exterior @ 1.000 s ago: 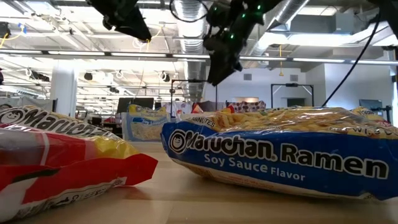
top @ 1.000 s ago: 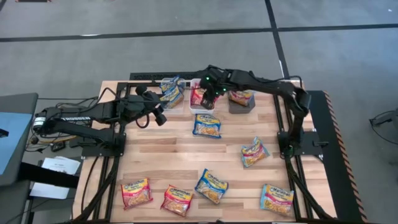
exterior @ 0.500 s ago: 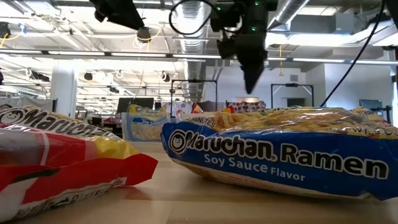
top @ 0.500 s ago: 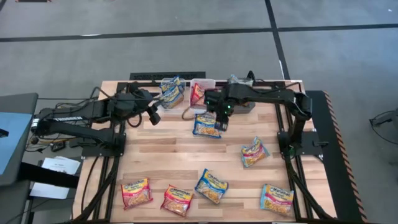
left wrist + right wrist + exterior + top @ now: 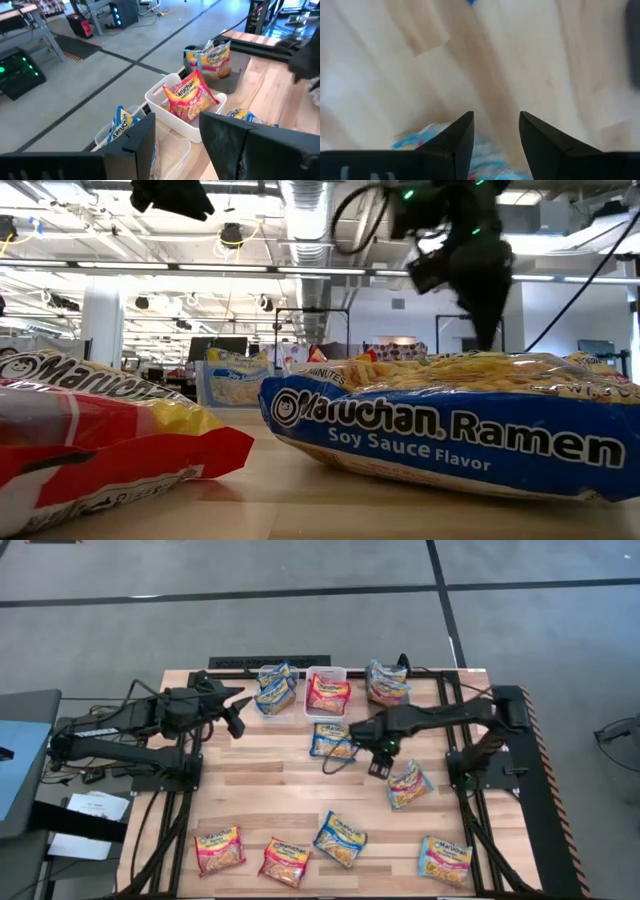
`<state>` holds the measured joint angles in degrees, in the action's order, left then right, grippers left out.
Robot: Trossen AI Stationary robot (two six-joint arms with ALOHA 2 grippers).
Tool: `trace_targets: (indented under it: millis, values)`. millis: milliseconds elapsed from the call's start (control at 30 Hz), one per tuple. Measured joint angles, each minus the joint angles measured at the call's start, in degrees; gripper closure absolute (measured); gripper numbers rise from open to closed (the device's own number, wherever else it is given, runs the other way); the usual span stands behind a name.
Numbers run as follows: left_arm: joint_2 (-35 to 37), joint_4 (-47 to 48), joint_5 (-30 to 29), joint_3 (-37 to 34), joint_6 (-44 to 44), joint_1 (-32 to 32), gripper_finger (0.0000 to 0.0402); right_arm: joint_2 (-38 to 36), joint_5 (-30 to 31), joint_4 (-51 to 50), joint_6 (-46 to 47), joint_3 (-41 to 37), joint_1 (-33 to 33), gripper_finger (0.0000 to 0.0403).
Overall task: Sort Maruchan noodles
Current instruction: Put the blue noodle pack into the transparent bin
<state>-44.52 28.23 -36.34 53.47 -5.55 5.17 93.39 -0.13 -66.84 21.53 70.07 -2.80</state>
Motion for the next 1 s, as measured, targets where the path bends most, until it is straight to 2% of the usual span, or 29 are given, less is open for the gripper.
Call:
trace_targets:
  millis: [233, 467, 733, 900, 1000]
  values:
    - [-0.7, 3.13, 2.16, 0.0, -1.45, 0.02, 0.0258, -8.77, -1.61, 5.77, 17.37, -5.46, 9.77, 0.0223]
    - [-0.95, 2.93, 6.53, 0.0, -2.77, 0.02, 0.0258, -11.72, -1.66, 10.85, 28.49, -5.52, 18.33, 0.0223]
    - [-0.95, 2.93, 9.64, 0.0, -4.38, 0.02, 0.0258, -11.61, -3.01, 22.33, 30.21, -5.54, 23.89, 0.0201]
    - [-0.95, 2.88, 9.64, 0.0, -5.05, 0.02, 0.0258, -11.58, -2.3, 32.94, 30.17, -5.54, 24.41, 0.017]
    - [-0.95, 2.84, 9.64, 0.0, -5.25, 0.0, 0.0258, -9.59, -1.8, 38.41, 30.06, -5.44, 23.68, 0.0165]
